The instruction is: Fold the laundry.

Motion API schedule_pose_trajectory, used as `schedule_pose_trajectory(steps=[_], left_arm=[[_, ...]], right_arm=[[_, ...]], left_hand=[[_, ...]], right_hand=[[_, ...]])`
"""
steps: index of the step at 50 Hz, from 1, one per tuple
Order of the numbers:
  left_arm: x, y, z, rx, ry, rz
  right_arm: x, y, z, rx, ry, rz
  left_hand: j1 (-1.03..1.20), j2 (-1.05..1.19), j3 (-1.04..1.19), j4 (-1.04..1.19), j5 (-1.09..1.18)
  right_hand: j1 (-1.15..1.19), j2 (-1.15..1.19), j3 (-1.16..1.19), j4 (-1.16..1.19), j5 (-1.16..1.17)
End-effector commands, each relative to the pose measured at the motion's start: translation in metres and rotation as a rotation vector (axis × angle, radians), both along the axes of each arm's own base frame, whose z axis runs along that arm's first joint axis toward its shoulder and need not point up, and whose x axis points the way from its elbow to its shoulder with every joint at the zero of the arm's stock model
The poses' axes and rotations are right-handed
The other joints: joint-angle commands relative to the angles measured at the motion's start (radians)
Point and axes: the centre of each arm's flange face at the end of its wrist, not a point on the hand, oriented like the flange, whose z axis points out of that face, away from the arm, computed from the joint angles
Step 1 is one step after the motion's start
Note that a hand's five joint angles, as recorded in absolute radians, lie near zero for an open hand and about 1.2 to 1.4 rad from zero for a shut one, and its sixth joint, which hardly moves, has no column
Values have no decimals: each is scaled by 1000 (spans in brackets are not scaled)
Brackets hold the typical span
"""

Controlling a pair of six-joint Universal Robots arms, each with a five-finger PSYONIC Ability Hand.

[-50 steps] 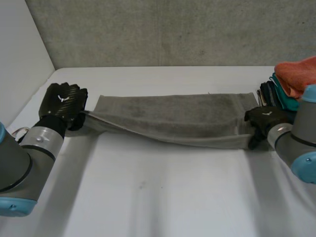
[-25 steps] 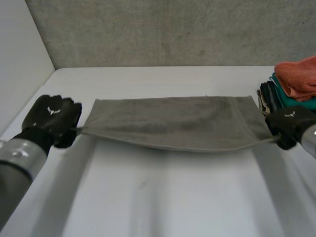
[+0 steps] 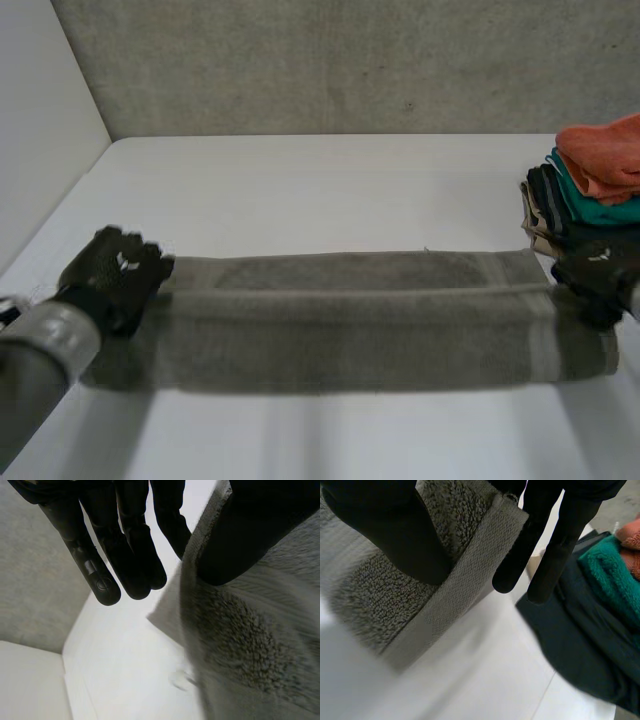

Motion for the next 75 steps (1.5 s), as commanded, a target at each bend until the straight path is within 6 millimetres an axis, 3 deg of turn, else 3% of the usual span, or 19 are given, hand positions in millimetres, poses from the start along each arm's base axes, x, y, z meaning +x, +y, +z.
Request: schedule_pose_trajectory(steps=[1, 6, 11, 17, 19, 21, 22, 29, 36, 40, 44, 48, 58, 60, 61, 63, 69, 73, 75], left_arm=[[-24, -64, -23, -45, 12, -15], [-47, -93, -40, -48, 12, -44], [-60, -124, -48, -83, 12, -27], [-81, -144, -54, -124, 25, -44], [-85, -148, -57, -128, 28, -46], [-86, -148, -59, -125, 26, -50], [-87, -147, -59, -127, 23, -52], [-96, -127, -64, -85, 19, -77], [-85, -96, -36, -92, 46, -85], [-77, -78, -24, -80, 94, -78], [-70, -64, -20, -60, 161, -69], [-68, -53, -22, -60, 221, -88], [-67, -51, -27, -66, 231, -93], [-67, -51, -28, -65, 231, -93], [-67, -51, -28, -65, 231, -93], [-67, -50, -28, -63, 230, -94], [-66, -49, -20, -82, 237, -95], [-64, -46, -8, -112, 249, -95], [-61, -44, -4, -119, 251, -87]], right_arm=[[16, -36, -21, -77, 7, -39], [27, -69, -29, -173, 39, -68], [32, -88, -39, -199, 37, -70], [43, -107, -42, -263, 24, -60], [47, -109, -41, -291, 20, -67], [49, -109, -41, -299, 19, -74], [51, -107, -40, -299, 21, -83], [50, -88, -32, -262, -44, -116], [43, -49, -27, -134, -97, -57], [28, -27, -25, -43, -149, -23], [0, -17, -39, 31, -186, -70], [-10, -16, -50, 35, -202, -79], [-16, -24, -62, -10, -213, -75], [-17, -27, -69, -6, -212, -77], [-18, -29, -69, -16, -207, -84], [-24, -34, -71, -48, -189, -109], [-51, -43, -61, -108, -140, -212], [-93, -55, -41, -192, 19, -269], [-103, -57, -35, -207, 83, -271]], left_hand=[[239, 198, 203, 194, 227], [239, 198, 203, 194, 227], [239, 198, 203, 194, 227], [239, 198, 203, 194, 227], [219, 178, 183, 174, 207], [-585, -625, -621, -630, -596], [-935, -975, -971, -980, -946], [-983, -1023, -1019, -1028, -995], [-983, -1023, -1019, -1028, -995], [-979, -1020, -1015, -1024, -991], [-979, -1020, -1015, -1024, -991], [-979, -1020, -1015, -1024, -991], [-976, -1017, -1012, -1021, -988], [-976, -1017, -1012, -1021, -988], [-976, -1017, -1012, -1021, -988], [-976, -1017, -1012, -1021, -988], [-976, -1017, -1012, -1021, -988], [-976, -1017, -1012, -1021, -988], [-976, -1017, -1012, -1021, -988]], right_hand=[[262, 217, 212, 201, 244], [262, 217, 212, 201, 244], [262, 217, 212, 201, 244], [262, 217, 212, 201, 244], [-383, -427, -432, -444, -401], [-880, -924, -930, -941, -898], [-960, -1004, -1010, -1021, -978], [-960, -1004, -1010, -1021, -978], [-918, -962, -967, -978, -936], [-762, -806, -812, -823, -780], [-651, -695, -700, -711, -669], [-618, -662, -668, -679, -636], [-507, -551, -556, -567, -525], [142, 97, 92, 81, 124], [261, 216, 211, 200, 242], [262, 217, 212, 201, 244], [262, 217, 212, 201, 244], [262, 217, 212, 201, 244], [262, 217, 212, 201, 244]])
